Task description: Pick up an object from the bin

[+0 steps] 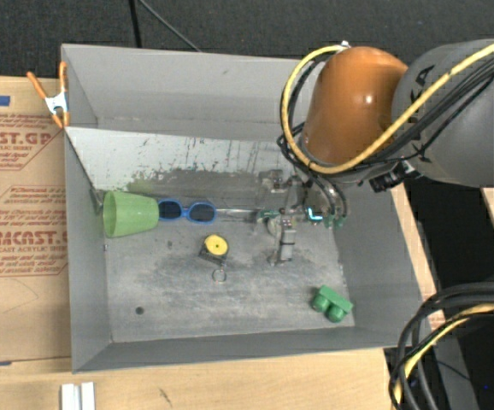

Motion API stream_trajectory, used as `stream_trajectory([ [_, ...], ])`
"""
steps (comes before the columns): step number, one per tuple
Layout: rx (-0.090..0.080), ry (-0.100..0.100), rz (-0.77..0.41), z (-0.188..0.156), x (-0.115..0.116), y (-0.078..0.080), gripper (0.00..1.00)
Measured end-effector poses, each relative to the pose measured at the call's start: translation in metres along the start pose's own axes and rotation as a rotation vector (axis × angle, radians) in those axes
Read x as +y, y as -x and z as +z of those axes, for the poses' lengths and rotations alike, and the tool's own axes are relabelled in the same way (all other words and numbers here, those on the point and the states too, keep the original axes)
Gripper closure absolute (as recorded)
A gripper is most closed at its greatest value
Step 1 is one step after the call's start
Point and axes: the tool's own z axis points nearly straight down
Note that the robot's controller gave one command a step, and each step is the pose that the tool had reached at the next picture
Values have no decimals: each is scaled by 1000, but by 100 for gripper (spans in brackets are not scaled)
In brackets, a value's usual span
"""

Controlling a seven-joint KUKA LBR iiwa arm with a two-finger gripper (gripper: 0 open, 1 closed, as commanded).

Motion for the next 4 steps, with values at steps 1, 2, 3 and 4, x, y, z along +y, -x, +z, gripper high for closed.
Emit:
stream_trajectory([
  [1, -6, 1, 56, 20, 17, 16, 0],
  [2, -1, 0, 379, 89, 11, 7, 0],
  [3, -10, 0, 110, 64, 10, 24, 0],
  [4, -3, -1, -250, 96, -8, -38, 0],
])
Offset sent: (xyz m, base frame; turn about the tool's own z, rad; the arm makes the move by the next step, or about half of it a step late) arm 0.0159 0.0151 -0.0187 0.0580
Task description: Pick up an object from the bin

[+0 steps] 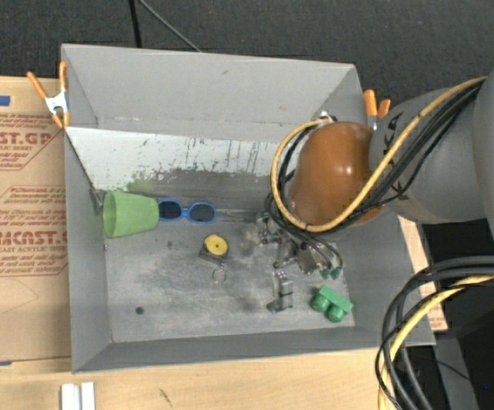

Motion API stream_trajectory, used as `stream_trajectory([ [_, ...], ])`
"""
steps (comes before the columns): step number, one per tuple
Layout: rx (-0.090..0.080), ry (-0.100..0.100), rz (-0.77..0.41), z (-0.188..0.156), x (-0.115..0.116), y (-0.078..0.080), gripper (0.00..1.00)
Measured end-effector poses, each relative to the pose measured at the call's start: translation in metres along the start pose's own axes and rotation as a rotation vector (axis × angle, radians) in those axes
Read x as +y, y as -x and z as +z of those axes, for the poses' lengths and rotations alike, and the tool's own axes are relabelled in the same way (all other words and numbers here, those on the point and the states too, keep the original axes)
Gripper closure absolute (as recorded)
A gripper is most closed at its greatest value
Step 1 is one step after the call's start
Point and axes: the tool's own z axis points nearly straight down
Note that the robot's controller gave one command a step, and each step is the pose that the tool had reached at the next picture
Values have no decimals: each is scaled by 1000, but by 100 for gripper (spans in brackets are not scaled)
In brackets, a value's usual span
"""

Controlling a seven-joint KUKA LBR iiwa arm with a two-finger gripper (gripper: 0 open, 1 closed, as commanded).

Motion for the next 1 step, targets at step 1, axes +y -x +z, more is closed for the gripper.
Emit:
stream_trajectory([
  [1, -6, -3, -201, -20, -30, 8, 0],
])
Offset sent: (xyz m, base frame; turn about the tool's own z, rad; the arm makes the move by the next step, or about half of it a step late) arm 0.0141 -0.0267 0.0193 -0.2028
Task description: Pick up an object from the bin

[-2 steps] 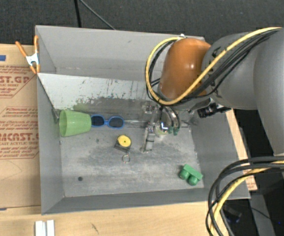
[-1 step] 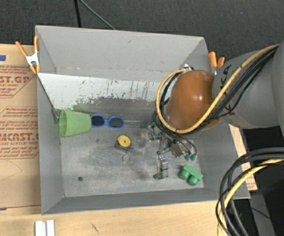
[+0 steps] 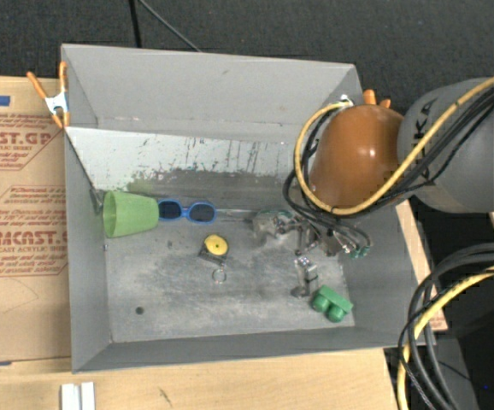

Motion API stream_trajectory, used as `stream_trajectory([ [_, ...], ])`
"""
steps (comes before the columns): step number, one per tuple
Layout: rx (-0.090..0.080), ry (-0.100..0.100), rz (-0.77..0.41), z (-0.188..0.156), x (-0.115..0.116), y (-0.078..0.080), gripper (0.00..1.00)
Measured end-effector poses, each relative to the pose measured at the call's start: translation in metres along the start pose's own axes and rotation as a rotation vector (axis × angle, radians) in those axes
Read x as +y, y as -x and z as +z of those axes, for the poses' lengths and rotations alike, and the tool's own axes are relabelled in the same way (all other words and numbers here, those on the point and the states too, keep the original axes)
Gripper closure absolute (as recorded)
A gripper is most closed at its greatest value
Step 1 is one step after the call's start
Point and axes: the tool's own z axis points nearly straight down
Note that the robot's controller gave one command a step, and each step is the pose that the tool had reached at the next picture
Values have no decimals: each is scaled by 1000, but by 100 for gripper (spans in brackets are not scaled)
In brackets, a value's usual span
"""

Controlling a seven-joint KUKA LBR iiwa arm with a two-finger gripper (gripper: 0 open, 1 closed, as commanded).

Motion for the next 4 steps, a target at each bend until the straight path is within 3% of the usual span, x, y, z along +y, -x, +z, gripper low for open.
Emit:
stream_trajectory([
  [1, 5, 2, -175, 21, -59, -54, 0],
  [2, -4, -1, -277, 63, -46, -84, 0],
  [3, -7, 17, -299, 62, -103, -103, 0],
  [4, -3, 13, -308, 61, -104, -103, 100],
])
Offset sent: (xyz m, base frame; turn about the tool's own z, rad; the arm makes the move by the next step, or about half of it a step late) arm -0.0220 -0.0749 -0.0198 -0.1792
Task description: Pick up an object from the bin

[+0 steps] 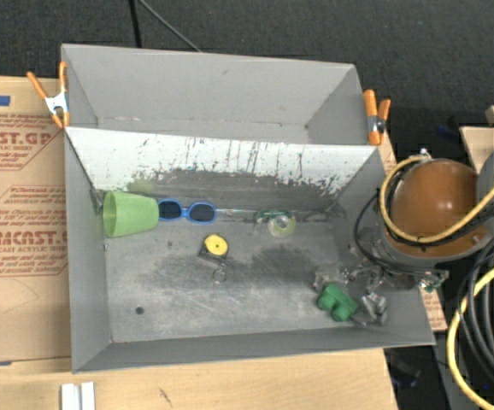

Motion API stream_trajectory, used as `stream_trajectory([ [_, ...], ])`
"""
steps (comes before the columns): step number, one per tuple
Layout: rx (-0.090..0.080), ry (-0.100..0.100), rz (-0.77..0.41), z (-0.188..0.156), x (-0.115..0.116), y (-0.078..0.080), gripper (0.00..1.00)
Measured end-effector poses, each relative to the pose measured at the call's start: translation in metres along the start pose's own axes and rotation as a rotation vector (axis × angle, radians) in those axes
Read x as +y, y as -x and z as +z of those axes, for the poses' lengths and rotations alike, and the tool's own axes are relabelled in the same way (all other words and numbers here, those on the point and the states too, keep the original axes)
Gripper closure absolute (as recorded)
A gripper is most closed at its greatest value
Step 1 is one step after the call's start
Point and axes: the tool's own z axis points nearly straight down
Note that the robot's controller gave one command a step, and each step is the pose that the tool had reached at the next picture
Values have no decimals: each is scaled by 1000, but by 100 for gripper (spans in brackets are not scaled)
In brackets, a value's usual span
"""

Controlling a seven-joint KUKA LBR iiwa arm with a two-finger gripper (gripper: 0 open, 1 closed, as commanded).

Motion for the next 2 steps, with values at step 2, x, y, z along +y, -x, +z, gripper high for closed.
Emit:
stream_trajectory([
  [2, 5, -13, -384, -173, -53, 74, 100],
])
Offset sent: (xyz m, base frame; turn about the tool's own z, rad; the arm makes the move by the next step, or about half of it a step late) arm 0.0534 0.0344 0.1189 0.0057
